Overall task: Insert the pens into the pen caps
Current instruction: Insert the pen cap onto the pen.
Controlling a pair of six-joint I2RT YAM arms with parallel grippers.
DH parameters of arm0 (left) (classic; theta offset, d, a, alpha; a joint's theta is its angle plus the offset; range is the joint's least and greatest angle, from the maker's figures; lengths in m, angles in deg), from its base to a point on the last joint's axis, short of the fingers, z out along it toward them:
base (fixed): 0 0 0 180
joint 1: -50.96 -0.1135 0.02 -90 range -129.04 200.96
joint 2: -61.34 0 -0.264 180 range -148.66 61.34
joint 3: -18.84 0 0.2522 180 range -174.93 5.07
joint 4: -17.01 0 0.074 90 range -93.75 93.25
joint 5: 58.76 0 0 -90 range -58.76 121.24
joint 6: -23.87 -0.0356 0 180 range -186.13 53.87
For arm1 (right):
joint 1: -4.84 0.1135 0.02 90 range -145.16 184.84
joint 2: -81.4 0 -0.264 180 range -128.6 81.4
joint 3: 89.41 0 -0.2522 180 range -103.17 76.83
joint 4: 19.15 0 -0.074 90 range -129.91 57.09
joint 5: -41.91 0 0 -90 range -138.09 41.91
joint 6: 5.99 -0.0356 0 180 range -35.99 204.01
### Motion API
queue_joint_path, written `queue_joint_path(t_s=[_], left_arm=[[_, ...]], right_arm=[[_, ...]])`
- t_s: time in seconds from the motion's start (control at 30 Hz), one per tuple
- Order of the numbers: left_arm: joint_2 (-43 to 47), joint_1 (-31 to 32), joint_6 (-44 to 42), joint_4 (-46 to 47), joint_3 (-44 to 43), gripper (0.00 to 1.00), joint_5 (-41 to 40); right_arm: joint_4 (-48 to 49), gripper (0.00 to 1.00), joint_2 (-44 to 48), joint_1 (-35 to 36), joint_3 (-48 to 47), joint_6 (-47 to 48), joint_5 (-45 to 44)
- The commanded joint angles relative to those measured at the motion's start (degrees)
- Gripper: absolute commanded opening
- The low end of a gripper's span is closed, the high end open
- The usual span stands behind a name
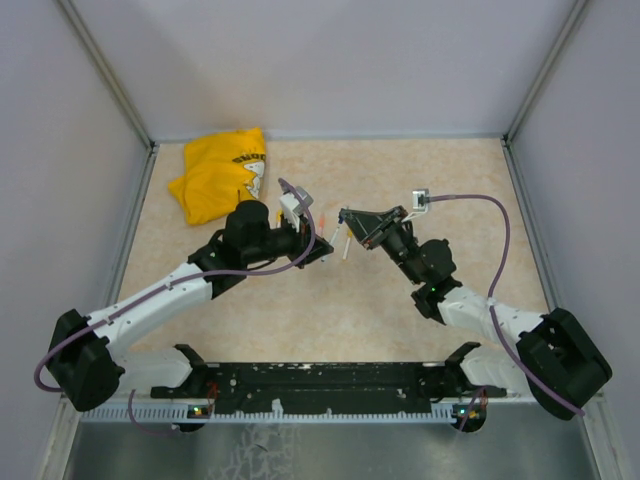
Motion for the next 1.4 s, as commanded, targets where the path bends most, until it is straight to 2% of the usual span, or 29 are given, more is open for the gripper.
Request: queue_joint_path(t_s=[0.0,0.8,1.13,1.37], left_arm=[[1.21,0.33,0.21,2.22,-0.19,0.0,0.27],[1.46,0.33,1.32,2.89,-0.3,0.0,-0.35],[1.95,0.32,1.87,3.44,-0.28,0.0,-0.73],[1.92,0.31,3.66,5.01,-0.25,0.0,-2.08]], right_arm=[[2.58,0.04,0.61,-0.35,-2.06,1.42,-0.94],[2.33,0.05,0.3,-0.35,1.17,1.64,3.08],[3.07,0.09,-0.52,-0.35,1.87,1.66,3.4],[6.4,0.14,-2.13,-0.25,1.93,-2.23,4.98]])
